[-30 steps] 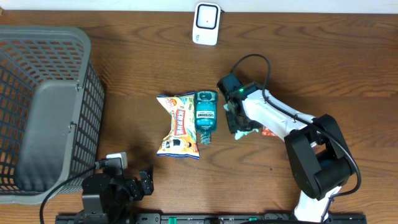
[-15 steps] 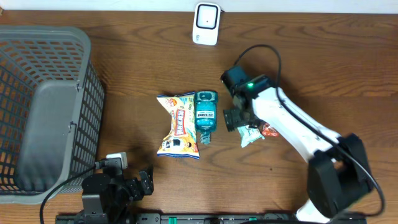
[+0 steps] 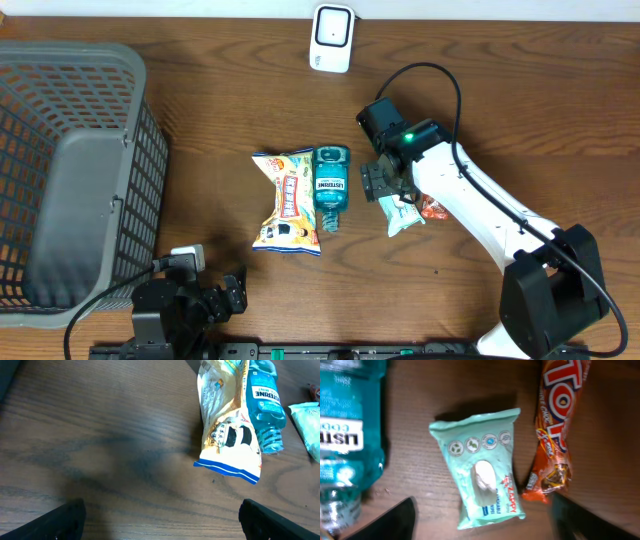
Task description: Scan the item barcode
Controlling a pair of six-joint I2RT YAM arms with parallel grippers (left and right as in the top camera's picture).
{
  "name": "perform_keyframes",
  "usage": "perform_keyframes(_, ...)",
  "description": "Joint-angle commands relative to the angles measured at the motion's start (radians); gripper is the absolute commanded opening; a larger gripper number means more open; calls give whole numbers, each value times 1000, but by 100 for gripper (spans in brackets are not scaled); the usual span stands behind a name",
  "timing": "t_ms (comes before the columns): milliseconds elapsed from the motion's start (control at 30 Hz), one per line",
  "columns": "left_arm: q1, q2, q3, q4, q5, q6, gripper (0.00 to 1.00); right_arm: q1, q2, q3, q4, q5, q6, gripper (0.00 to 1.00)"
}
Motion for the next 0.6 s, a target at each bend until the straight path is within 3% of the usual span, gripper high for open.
perform_keyframes(0, -4, 1, 3, -11, 8, 6, 98, 29, 2, -11, 8, 95, 0, 71)
perform_keyframes(300, -4, 1, 3, -11, 8, 6, 98, 147, 25, -140, 104, 253, 4, 75)
perform_keyframes(567, -4, 1, 3, -11, 9, 6, 98, 172, 73, -188, 194, 362, 4, 73)
